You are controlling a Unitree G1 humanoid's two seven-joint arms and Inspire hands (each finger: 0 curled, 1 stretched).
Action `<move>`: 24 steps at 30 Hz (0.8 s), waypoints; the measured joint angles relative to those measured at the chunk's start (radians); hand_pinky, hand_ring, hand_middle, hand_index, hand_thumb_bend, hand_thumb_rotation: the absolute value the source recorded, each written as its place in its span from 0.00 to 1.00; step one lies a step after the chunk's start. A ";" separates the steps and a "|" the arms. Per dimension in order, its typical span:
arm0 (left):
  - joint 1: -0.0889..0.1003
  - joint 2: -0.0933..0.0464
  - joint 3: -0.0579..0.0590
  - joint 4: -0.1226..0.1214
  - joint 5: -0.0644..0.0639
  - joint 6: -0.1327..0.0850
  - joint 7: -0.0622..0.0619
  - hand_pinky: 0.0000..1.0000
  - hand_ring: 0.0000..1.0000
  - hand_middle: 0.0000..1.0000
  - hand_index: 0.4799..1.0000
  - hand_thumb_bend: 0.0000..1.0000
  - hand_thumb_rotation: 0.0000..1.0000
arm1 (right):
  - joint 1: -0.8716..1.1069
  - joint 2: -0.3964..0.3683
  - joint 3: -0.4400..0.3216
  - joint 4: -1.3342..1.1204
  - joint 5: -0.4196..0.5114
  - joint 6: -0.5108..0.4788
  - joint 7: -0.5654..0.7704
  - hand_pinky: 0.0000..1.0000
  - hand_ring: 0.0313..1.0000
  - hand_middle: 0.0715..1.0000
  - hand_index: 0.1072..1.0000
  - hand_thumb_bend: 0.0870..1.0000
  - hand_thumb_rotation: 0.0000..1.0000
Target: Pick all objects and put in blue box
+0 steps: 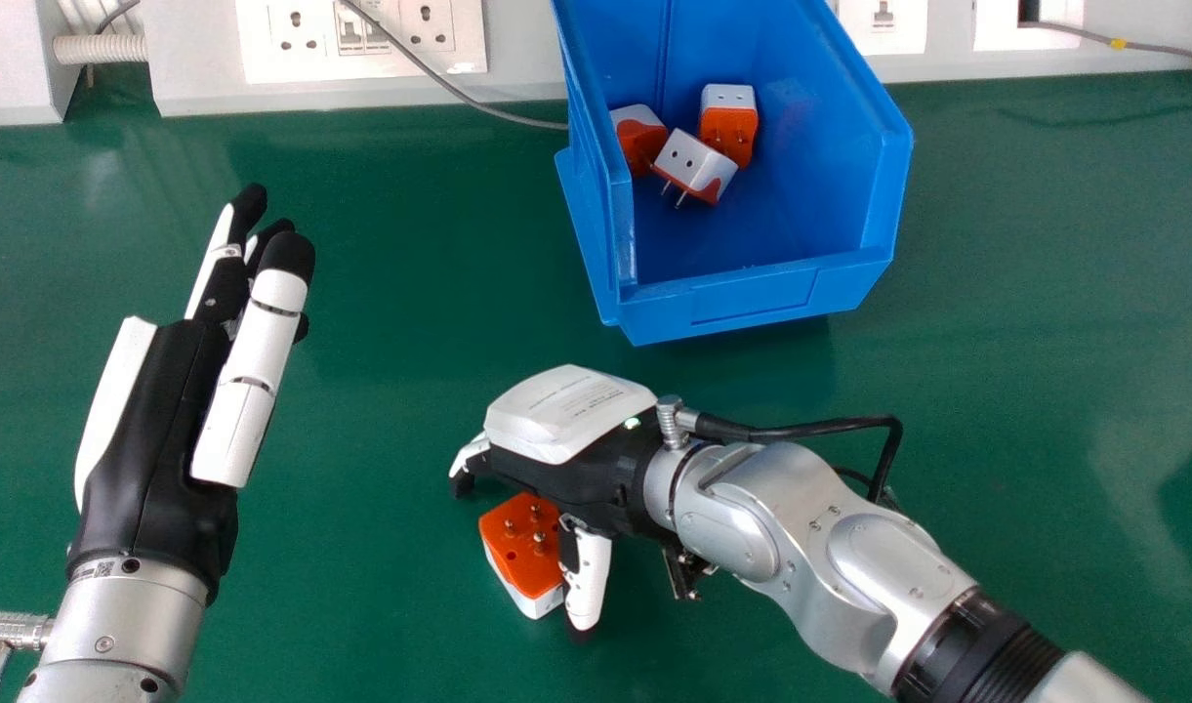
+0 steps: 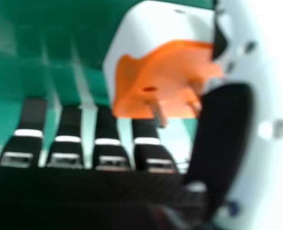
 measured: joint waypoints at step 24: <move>-0.019 0.005 0.003 -0.012 0.000 0.025 -0.002 0.94 0.99 0.99 1.00 0.51 1.00 | 0.036 0.019 -0.022 -0.015 0.010 0.053 -0.090 0.25 0.30 0.41 0.47 0.50 0.00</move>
